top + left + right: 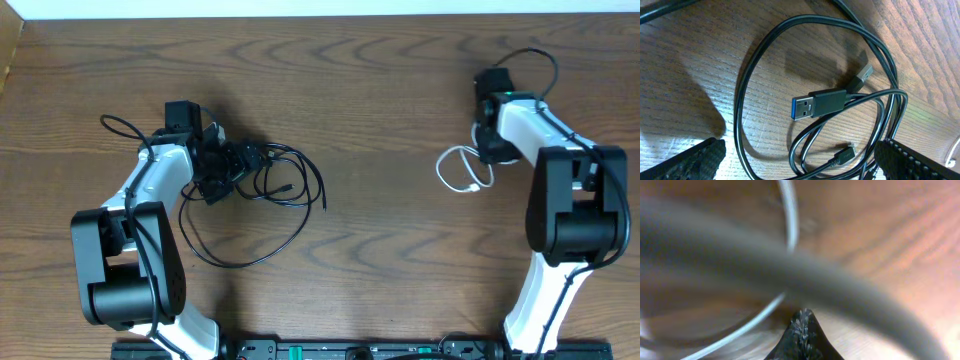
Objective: Untangle cables
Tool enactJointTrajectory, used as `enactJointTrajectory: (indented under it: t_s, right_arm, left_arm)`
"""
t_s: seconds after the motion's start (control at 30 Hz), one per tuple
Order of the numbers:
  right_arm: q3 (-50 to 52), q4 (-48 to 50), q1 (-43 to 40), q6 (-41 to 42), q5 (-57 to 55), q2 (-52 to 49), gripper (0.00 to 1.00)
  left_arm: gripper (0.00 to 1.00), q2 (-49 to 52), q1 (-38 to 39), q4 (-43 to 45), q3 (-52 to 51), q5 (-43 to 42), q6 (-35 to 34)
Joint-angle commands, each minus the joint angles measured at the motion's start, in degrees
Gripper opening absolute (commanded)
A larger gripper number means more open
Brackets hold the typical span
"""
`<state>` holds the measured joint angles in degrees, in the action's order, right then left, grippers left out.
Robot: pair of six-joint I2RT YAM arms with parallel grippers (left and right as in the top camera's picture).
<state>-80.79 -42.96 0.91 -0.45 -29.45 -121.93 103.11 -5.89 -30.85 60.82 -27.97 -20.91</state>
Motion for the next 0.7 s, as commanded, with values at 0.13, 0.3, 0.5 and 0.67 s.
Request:
enactJointTrajectory:
  t_s: [0.13, 0.3, 0.5, 0.67]
  right_arm:
    - [0.52, -4.44, -2.99, 1.7, 1.07, -0.66, 0.01]
    - [-1.18, -4.57, -1.81, 1.66, 6.91, 5.53, 0.01]
    - [-2.91, -3.45, 0.0, 1.64, 14.47, 15.45, 0.01]
    - [-2.91, -0.9, 2.05, 1.68, 30.86, 22.62, 0.09]
  left_arm:
    - [1.0, 0.61, -0.15, -0.13, -0.7, 0.35, 0.52]
    - [1.0, 0.61, -0.15, -0.13, -0.7, 0.35, 0.52]
    - [1.0, 0.61, -0.15, -0.13, -0.7, 0.35, 0.52]
    - [1.0, 0.61, -0.15, -0.13, -0.7, 0.35, 0.52]
